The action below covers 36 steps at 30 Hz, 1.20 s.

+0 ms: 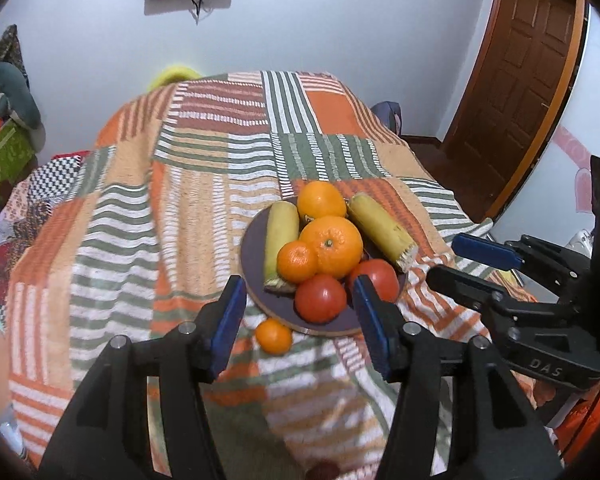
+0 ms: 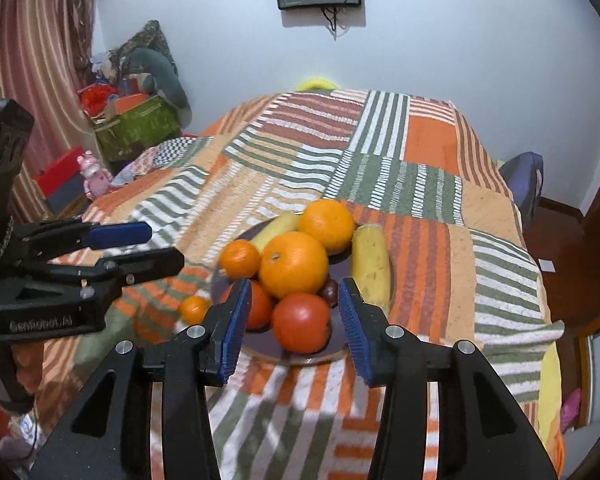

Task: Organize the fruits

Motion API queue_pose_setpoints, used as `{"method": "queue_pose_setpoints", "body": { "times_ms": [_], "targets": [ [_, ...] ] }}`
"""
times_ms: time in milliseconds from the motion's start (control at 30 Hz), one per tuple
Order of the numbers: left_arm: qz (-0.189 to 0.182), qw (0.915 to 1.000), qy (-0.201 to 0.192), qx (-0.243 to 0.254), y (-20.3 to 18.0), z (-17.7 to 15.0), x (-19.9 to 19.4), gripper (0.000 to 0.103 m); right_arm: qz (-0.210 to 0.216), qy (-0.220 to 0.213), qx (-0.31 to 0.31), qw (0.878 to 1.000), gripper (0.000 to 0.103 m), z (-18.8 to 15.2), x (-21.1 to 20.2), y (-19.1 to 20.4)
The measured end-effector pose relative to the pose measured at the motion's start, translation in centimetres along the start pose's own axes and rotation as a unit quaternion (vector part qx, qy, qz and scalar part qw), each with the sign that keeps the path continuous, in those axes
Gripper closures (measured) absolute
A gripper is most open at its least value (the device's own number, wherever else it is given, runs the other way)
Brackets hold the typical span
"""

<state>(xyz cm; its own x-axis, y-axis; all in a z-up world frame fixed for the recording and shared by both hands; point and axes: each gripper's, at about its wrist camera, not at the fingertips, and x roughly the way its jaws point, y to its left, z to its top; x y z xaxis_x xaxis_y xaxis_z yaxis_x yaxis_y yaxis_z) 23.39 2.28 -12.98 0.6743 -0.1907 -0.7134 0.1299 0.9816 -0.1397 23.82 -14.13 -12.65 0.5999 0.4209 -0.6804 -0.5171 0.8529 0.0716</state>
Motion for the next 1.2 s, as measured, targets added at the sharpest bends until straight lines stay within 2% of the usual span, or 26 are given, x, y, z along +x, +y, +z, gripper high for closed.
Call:
{"method": "queue_pose_setpoints", "body": {
  "times_ms": [200,467,567,633,767,833,1000,1200],
  "targets": [
    [0.013,0.9999,-0.002,0.006,0.4,-3.2,-3.8,0.047,0.016,0.002,-0.012,1.0,0.056,-1.8,-2.1,2.9],
    [0.019,0.9997,0.015,-0.001,1.4,-7.6,-6.0,0.047,0.06,0.017,-0.031,0.998,0.056,-4.4,-2.5,7.3],
    [0.02,0.9996,0.019,-0.004,1.8,-9.2,-6.7,0.047,0.074,0.032,-0.036,0.996,0.059,-5.4,-1.6,8.6],
    [0.019,0.9995,0.023,-0.006,2.1,-10.0,-7.0,0.047,0.08,0.046,-0.042,0.995,0.066,-5.7,-0.8,9.3],
    [0.024,0.9994,0.025,-0.011,2.8,-11.5,-7.4,0.047,0.084,0.078,-0.047,0.992,0.067,-6.4,1.4,10.4],
    [0.021,0.9992,0.029,-0.017,3.3,-12.2,-7.4,0.053,0.089,0.093,-0.048,0.991,0.068,-6.8,2.2,10.7],
    [0.017,0.9983,0.047,-0.031,4.3,-13.4,-6.7,0.06,0.085,0.124,-0.057,0.987,0.071,-7.7,4.2,11.6],
    [0.017,0.9974,0.057,-0.041,4.9,-13.7,-5.9,0.06,0.065,0.133,-0.076,0.986,0.072,-8.4,5.2,12.1]
  ]
}}
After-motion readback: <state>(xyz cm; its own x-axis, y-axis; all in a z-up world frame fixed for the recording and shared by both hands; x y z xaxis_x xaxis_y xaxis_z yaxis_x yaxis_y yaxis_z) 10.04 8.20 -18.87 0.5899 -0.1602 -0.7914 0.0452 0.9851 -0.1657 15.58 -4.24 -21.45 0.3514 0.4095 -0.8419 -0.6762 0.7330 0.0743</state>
